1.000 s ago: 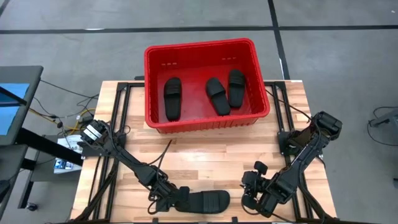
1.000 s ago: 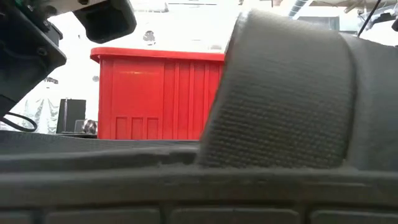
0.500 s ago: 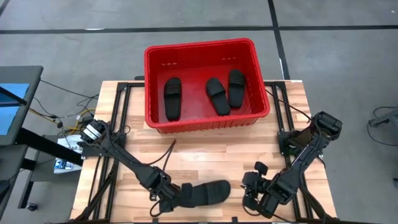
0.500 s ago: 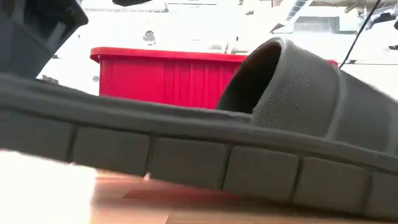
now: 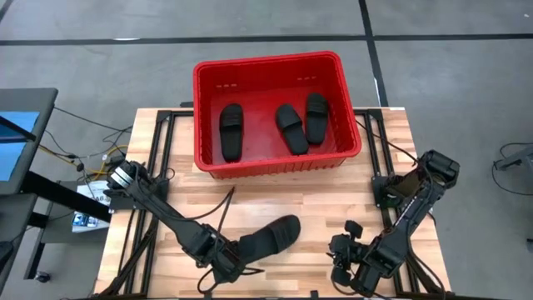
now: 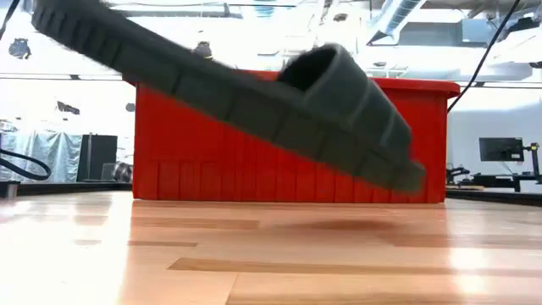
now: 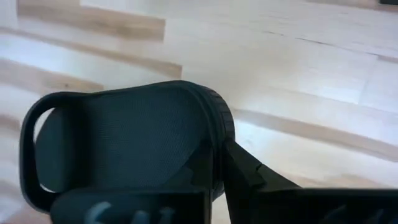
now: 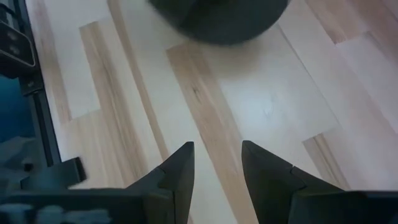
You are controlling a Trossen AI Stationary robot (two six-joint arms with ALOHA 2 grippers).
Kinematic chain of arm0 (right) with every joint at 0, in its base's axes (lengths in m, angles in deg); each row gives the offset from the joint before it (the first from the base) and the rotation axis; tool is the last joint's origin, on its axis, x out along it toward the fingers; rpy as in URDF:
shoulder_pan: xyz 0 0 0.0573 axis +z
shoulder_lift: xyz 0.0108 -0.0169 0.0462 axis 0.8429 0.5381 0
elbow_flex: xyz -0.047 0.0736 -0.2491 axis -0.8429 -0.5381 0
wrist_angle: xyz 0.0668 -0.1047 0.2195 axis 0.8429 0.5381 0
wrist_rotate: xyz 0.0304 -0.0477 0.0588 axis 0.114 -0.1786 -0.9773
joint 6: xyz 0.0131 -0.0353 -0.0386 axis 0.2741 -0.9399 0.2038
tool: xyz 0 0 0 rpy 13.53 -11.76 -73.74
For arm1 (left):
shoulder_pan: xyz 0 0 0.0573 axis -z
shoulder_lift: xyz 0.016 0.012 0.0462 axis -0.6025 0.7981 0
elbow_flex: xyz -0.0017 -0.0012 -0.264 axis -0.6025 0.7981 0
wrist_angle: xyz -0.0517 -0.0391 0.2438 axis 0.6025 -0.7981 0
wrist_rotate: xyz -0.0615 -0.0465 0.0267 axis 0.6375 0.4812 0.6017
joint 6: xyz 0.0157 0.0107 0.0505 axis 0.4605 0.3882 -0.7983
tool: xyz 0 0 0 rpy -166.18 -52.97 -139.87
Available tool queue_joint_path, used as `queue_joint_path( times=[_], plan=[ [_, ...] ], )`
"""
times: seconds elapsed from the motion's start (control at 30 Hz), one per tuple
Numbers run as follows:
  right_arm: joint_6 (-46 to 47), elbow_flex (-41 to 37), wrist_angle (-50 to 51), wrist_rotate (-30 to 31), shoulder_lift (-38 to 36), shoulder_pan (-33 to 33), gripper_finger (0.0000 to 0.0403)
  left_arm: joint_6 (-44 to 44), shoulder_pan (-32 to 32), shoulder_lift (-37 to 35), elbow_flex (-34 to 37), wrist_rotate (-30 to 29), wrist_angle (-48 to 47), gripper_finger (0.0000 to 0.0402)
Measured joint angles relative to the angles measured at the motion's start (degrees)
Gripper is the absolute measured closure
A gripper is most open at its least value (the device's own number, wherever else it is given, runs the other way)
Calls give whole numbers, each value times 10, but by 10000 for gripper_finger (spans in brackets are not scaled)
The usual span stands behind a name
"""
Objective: Pick and place slides into bin
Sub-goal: Put the black slide into the container
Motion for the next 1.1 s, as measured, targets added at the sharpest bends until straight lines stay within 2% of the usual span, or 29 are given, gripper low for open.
queue_joint_path(
  times=[0.27,0.6,0.93,1.1],
  plan=[
    [0,0,1,0,0,3,278,34,0,0,-89,-14,-109,401],
    [-4,0,19,0,0,3,278,101,-22,0,-239,-38,-222,401],
    [-5,0,41,2,0,3,278,153,-73,0,-382,-94,-338,401],
    [-5,0,50,4,0,3,278,159,-113,0,-442,-120,-363,401]
  ],
)
